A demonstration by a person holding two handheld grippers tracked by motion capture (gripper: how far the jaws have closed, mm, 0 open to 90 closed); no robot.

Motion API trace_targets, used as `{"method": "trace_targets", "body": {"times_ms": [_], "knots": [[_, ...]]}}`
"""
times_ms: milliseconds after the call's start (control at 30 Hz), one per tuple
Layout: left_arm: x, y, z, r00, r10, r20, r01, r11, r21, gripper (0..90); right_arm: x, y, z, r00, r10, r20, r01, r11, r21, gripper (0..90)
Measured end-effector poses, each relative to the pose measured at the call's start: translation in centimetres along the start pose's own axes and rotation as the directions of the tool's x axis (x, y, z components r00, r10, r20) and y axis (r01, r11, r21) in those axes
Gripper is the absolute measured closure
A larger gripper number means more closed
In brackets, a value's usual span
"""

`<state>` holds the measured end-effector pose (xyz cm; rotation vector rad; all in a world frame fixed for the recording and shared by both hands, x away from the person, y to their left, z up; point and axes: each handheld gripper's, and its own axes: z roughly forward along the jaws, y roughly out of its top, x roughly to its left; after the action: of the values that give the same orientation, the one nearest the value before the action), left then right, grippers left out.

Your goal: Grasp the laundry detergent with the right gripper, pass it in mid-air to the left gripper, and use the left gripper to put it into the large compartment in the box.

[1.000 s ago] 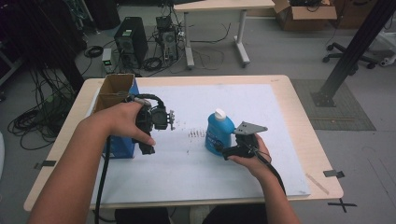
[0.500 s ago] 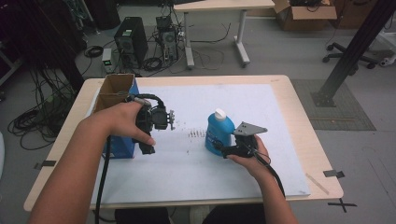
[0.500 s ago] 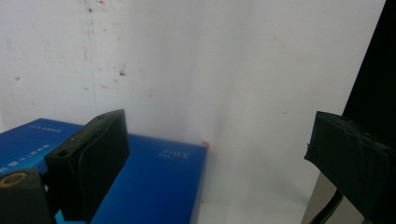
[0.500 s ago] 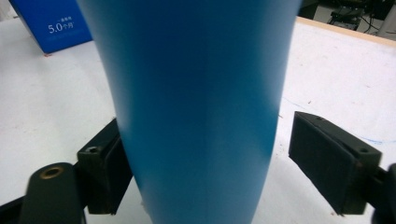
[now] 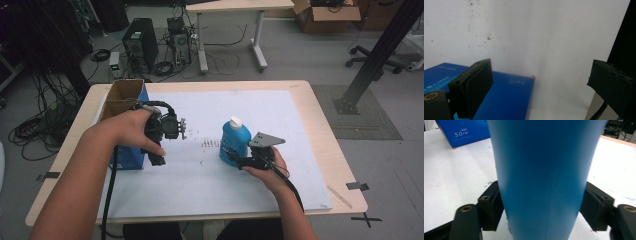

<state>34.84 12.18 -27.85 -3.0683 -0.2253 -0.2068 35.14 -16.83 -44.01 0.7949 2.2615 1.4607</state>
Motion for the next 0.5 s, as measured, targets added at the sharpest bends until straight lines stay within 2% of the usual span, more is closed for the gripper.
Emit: {"method": "trace_targets", "body": {"times_ms": [500], "knots": [[0.02,0.13,0.04,1.0,-0.001,0.001,0.001,1.0,0.001,6.0,0.23,-0.17,0.18,0.9999,-0.013,-0.004,0.013,0.9999,0.006,34.1]]}}
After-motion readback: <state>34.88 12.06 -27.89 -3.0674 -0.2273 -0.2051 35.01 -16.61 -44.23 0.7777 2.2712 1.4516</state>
